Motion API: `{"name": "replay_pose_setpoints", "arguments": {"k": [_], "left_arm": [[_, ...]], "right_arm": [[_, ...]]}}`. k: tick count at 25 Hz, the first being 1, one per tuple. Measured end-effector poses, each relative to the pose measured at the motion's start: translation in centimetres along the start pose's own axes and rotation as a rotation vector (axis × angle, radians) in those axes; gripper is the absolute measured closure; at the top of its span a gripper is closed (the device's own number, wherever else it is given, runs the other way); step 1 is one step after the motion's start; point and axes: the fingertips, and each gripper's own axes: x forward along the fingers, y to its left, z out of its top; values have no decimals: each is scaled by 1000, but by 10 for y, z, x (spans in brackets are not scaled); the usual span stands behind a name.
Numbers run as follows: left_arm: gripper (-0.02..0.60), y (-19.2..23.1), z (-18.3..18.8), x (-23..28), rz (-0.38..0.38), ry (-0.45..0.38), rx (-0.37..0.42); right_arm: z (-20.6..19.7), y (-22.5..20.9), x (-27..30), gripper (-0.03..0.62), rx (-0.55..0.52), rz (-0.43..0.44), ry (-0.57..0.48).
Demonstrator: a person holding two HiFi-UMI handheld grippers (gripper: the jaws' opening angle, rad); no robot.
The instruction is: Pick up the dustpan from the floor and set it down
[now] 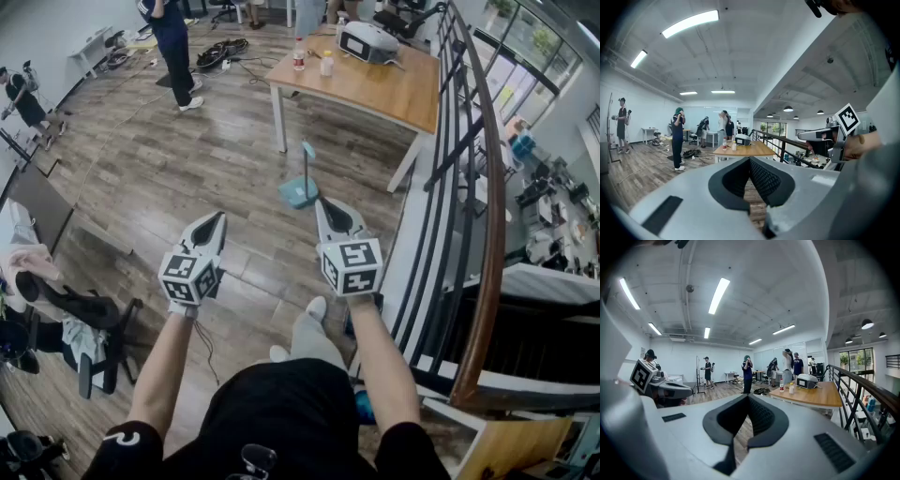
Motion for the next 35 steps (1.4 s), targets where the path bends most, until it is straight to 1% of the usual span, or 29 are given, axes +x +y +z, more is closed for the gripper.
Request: {"name": "replay_pose_setpoints", "arguments": {"k": [4,11,18,22,25,31,35], "left_arm": [[581,1,1,22,-6,4,8],[581,18,7,67,1,11,7],[583,34,15,138,-5,19,18],[581,36,17,182,-7,26,29],[583,34,18,210,-2,36,33],[583,26,12,246,5,57,23],[583,29,7,264,8,70,17]], "right_arm": [[3,-17,13,599,0,-4,3],[2,-45,50,599,3,-1,23],[-7,-93,101,599,-11,-1,60],[-19,-126,129,599,-5,4,88],[-25,-145,143,599,19,17,105],[-37,-181,165,597,24,20,130],[-41,-190,185,598,34,32,141]]}}
